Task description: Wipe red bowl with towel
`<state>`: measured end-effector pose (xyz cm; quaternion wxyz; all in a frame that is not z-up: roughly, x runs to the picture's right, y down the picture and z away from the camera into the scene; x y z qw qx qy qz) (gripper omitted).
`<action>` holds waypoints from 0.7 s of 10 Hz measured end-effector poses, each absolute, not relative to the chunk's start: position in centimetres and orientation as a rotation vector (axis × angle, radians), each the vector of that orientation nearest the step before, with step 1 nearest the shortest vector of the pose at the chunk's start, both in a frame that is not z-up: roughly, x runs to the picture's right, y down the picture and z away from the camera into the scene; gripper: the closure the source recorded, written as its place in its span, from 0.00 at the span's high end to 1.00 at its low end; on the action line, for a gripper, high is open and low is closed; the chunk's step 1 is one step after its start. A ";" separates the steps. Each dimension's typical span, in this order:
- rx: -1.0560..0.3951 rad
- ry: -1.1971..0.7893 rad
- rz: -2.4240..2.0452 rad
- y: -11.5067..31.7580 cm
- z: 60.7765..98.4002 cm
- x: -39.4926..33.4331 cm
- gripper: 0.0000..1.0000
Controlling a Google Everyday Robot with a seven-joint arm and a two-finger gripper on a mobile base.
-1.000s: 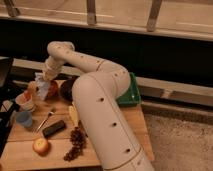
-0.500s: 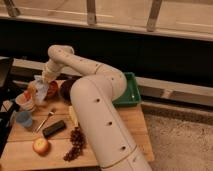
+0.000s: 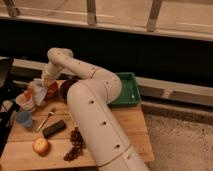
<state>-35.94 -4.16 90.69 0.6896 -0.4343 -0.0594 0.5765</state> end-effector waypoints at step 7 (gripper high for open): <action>-0.912 -0.033 1.354 -5.2 91.6 -30.9 0.00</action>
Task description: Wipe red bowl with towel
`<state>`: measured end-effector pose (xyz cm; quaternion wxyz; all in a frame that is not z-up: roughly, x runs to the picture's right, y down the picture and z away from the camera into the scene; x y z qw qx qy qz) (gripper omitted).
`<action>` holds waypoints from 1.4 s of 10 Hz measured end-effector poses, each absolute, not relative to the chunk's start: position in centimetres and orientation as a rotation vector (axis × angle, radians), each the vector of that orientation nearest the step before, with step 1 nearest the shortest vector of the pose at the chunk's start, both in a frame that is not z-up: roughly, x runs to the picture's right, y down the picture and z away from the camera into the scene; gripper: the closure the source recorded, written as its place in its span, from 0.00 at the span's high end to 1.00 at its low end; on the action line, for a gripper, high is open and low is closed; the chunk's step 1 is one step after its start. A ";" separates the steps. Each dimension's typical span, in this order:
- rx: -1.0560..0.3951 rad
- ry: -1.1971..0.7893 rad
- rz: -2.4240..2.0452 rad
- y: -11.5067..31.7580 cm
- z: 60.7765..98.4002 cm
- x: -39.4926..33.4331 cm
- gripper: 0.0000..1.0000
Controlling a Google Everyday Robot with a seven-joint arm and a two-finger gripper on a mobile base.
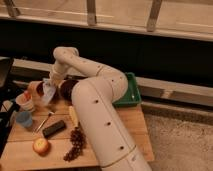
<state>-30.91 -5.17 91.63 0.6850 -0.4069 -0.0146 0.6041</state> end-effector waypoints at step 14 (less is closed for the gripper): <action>-0.926 -0.052 1.193 -3.5 87.8 -33.6 0.00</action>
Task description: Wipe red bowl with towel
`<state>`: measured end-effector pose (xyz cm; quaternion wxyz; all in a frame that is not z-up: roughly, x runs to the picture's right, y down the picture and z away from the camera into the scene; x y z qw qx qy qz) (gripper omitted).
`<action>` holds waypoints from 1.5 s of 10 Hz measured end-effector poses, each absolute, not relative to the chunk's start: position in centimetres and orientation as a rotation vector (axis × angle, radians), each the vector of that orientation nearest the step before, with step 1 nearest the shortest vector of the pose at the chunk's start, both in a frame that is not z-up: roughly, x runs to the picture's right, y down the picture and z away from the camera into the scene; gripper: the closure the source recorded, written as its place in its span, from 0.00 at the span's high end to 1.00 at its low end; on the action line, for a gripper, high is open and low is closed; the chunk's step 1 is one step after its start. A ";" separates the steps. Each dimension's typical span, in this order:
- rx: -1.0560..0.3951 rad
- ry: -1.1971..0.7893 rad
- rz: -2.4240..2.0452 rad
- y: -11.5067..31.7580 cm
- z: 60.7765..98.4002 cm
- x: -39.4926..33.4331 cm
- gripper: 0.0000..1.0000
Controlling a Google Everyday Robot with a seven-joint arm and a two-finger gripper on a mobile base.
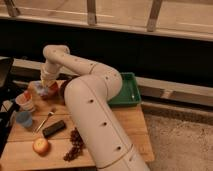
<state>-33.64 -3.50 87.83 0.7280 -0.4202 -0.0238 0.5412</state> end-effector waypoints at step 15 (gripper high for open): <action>-0.834 0.010 1.117 -1.5 90.6 -37.5 0.00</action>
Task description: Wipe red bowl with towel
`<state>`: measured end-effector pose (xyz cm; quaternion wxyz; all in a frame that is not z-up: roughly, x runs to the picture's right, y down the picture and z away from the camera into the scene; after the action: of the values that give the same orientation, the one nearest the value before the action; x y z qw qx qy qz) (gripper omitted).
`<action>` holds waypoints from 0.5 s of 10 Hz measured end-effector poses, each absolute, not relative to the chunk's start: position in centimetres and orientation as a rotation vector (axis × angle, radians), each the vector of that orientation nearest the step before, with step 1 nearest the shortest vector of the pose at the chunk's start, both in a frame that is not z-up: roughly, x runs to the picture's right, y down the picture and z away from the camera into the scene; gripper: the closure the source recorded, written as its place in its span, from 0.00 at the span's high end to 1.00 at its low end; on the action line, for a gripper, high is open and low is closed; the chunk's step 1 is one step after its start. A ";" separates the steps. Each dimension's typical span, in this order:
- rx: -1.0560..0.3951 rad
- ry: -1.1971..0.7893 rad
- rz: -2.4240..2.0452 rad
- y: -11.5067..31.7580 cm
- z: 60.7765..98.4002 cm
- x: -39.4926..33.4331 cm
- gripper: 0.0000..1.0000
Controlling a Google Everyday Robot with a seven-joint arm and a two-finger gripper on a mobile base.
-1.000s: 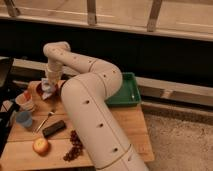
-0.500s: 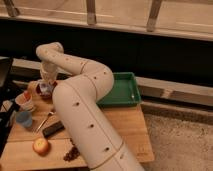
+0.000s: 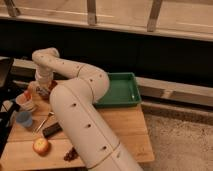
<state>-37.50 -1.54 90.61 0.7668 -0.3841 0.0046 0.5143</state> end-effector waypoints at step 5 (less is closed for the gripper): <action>-0.833 0.163 1.174 -0.9 91.0 -31.9 0.00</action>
<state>-31.93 -0.94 90.98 0.7490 -0.3811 0.0744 0.5368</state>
